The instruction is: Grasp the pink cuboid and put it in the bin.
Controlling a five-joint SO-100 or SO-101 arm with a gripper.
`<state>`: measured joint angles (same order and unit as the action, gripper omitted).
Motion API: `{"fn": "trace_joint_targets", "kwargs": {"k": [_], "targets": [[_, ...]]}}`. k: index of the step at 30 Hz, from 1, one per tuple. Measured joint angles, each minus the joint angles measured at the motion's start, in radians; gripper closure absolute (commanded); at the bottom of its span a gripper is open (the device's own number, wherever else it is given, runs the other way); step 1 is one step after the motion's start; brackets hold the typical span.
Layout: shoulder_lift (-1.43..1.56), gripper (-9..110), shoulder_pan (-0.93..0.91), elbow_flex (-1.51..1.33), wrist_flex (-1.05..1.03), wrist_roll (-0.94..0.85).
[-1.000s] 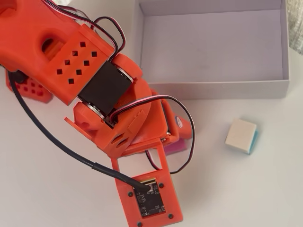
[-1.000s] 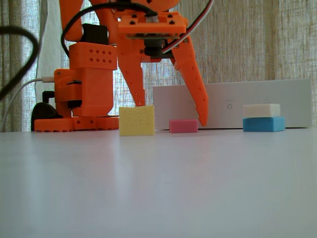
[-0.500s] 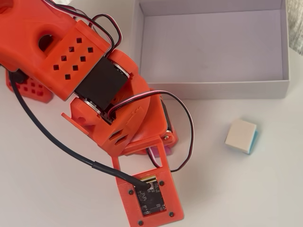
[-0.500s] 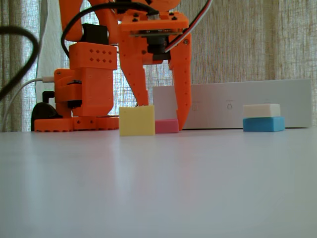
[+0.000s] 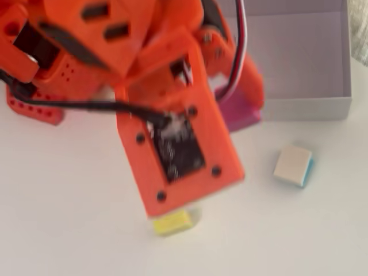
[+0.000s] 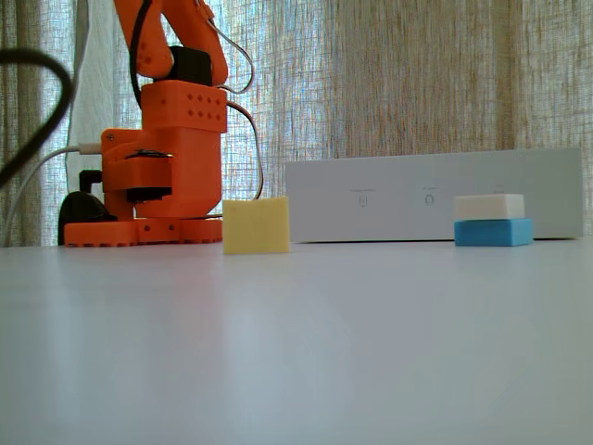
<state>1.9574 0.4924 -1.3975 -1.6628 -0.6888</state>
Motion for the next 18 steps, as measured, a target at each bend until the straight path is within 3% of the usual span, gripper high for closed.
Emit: {"fn": "trace_joint_targets", "kwargs": {"k": [9, 14, 18], "targets": [[0.052, 110, 0.394, -0.086, 0.058, 0.379], [0.075, 110, 0.446, -0.328, 0.186, 0.474], [0.121, 110, 0.445, -0.598, 0.405, 0.54]]}}
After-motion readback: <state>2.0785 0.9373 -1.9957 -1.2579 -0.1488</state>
